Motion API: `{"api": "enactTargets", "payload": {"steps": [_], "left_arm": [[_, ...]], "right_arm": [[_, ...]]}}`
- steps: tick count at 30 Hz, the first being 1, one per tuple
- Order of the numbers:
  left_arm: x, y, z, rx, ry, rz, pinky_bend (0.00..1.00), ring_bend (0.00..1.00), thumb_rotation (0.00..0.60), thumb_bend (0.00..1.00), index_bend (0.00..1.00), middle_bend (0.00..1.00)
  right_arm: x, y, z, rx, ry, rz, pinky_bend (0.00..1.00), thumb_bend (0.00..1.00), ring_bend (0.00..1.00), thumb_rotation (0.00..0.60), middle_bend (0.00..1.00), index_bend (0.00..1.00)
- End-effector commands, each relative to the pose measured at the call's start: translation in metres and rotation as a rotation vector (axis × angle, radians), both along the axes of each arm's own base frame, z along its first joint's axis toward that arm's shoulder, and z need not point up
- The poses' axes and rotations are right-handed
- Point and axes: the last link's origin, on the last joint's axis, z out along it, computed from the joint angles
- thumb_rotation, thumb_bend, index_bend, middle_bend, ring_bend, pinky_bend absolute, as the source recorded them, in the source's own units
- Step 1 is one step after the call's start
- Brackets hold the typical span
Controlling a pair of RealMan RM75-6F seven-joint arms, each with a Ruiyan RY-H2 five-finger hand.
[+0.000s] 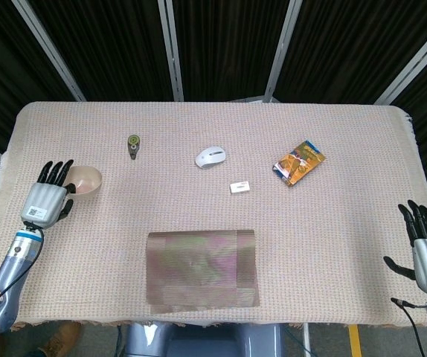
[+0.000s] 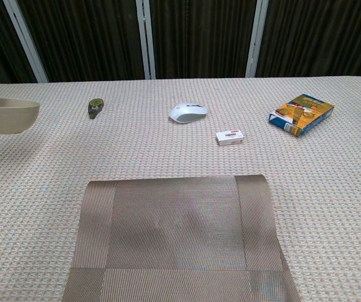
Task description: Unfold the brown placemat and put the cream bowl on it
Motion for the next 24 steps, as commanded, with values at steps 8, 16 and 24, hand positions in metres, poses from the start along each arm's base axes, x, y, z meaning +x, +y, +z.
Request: {"api": "enactTargets", "payload": {"steps": [8,16,24], "left_arm": [[-0.031,-0.005,-0.019,-0.026,-0.040,0.098,0.00,0.00,0.600,0.21,0.44,0.00],[0.024,-0.034,-0.009,-0.123,-0.278,-0.123,0.00,0.00,0.600,0.00,0.09,0.00],[0.083,-0.094,-0.034,-0.377,-0.297,-0.369,0.00,0.00,0.600,0.00,0.27,0.00]], "right_arm": [[0.000,-0.001,0.000,-0.001,-0.006,-0.004,0.00,0.00,0.00,0.600,0.00,0.00],[-0.001,0.001,0.000,0.008,-0.009,-0.008,0.00,0.00,0.00,0.600,0.00,0.00],[-0.001,0.001,0.002,0.007,-0.017,-0.010,0.00,0.00,0.00,0.600,0.00,0.00]]}}
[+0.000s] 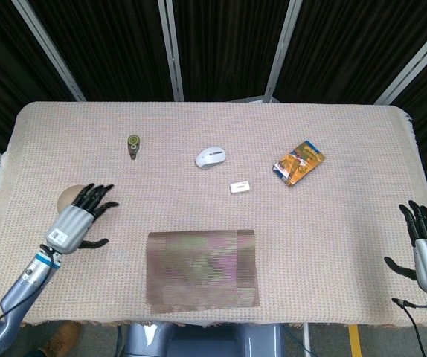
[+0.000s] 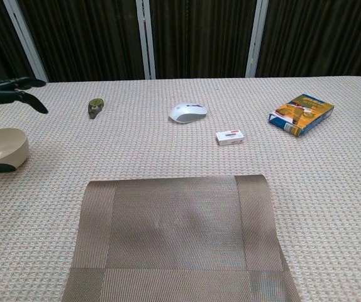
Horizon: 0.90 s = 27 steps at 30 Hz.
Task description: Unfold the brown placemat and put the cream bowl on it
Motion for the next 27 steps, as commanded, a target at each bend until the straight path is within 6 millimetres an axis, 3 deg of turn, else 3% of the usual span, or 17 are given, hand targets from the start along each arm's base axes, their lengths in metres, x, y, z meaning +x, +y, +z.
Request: {"api": "enactTargets", "payload": {"steps": [1,7,13,27], "left_arm": [[0.022,-0.037,-0.015,-0.141,0.022,-0.115,0.00,0.00,0.600,0.00,0.27,0.00],[0.030,-0.058,-0.050,-0.239,0.060,-0.182,0.00,0.00,0.600,0.00,0.32,0.00],[0.025,-0.069,-0.076,-0.296,0.083,-0.218,0.00,0.00,0.600,0.00,0.34,0.00],[-0.001,-0.077,-0.103,-0.320,0.100,-0.345,0.00,0.00,0.600,0.00,0.39,0.00]], "right_arm": [[0.000,0.000,0.001,0.000,-0.002,-0.002,0.00,0.00,0.00,0.600,0.00,0.00],[-0.001,0.001,0.003,-0.004,-0.005,-0.006,0.00,0.00,0.00,0.600,0.00,0.00],[-0.003,0.000,0.004,-0.007,-0.005,-0.013,0.00,0.00,0.00,0.600,0.00,0.00],[-0.002,-0.001,0.003,-0.002,-0.003,-0.008,0.00,0.00,0.00,0.600,0.00,0.00]]}}
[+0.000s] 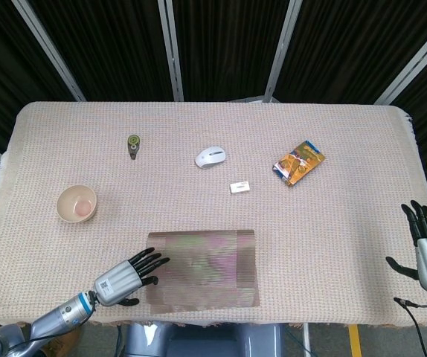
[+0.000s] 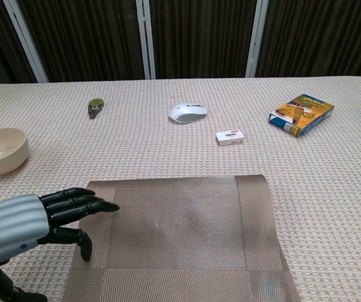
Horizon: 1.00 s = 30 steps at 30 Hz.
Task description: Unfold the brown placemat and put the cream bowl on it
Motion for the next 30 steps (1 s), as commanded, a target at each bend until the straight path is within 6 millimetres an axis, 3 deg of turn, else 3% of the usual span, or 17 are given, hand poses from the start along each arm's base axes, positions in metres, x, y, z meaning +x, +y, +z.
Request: {"api": "enactTargets", "payload": {"steps": [1,12,21,30], "left_arm": [[0.000,-0.006,-0.006,-0.012,-0.021,-0.021,0.00,0.00,0.600,0.00,0.39,0.00],[0.003,-0.007,-0.018,-0.020,-0.006,-0.030,0.00,0.00,0.600,0.00,0.41,0.00],[0.001,-0.007,-0.017,-0.030,-0.002,0.003,0.00,0.00,0.600,0.15,0.42,0.00],[0.004,-0.004,-0.011,-0.027,-0.012,0.017,0.00,0.00,0.600,0.19,0.43,0.00]], "right_arm": [[0.000,0.000,0.000,-0.002,-0.002,-0.001,0.00,0.00,0.00,0.600,0.00,0.00],[0.000,0.000,0.002,-0.005,-0.007,-0.001,0.00,0.00,0.00,0.600,0.00,0.00],[-0.001,0.000,0.003,-0.005,-0.009,-0.002,0.00,0.00,0.00,0.600,0.00,0.00],[0.000,0.000,0.004,-0.007,-0.011,-0.003,0.00,0.00,0.00,0.600,0.00,0.00]]}}
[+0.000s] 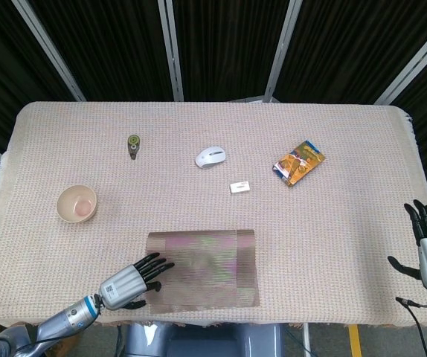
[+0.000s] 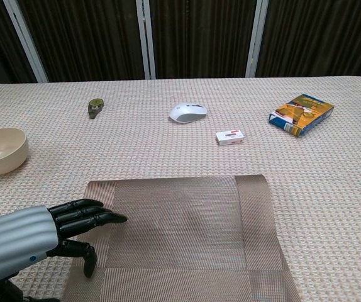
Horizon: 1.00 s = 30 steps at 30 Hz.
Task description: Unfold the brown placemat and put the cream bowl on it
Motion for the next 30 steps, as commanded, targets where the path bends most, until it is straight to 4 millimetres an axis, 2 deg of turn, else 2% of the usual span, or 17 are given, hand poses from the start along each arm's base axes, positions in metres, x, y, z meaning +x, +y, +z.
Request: {"api": "enactTargets", "payload": {"steps": [1,10,14,22,30], "left_arm": [[0.0010,0.0010,0.0011,0.001,0.002,0.002,0.00,0.00,0.600,0.19,0.43,0.00],[0.0036,0.0004,-0.0012,-0.003,0.010,-0.005,0.00,0.00,0.600,0.20,0.44,0.00],[0.0042,0.0002,-0.0021,-0.004,0.011,-0.005,0.00,0.00,0.600,0.25,0.44,0.00],[0.0057,0.0002,-0.0022,-0.004,0.006,-0.003,0.00,0.00,0.600,0.26,0.45,0.00],[0.0078,-0.0010,-0.0057,-0.012,0.008,-0.003,0.00,0.00,0.600,0.32,0.45,0.00]], "right_arm": [[0.0001,-0.0002,0.0001,0.000,-0.001,0.000,0.00,0.00,0.00,0.600,0.00,0.00],[-0.0003,-0.0005,0.0004,0.001,-0.001,-0.002,0.00,0.00,0.00,0.600,0.00,0.00],[-0.0004,-0.0004,0.0008,0.000,-0.001,-0.003,0.00,0.00,0.00,0.600,0.00,0.00],[-0.0005,-0.0006,0.0012,0.001,-0.004,-0.003,0.00,0.00,0.00,0.600,0.00,0.00],[-0.0007,-0.0006,0.0023,0.000,-0.007,-0.005,0.00,0.00,0.00,0.600,0.00,0.00]]}}
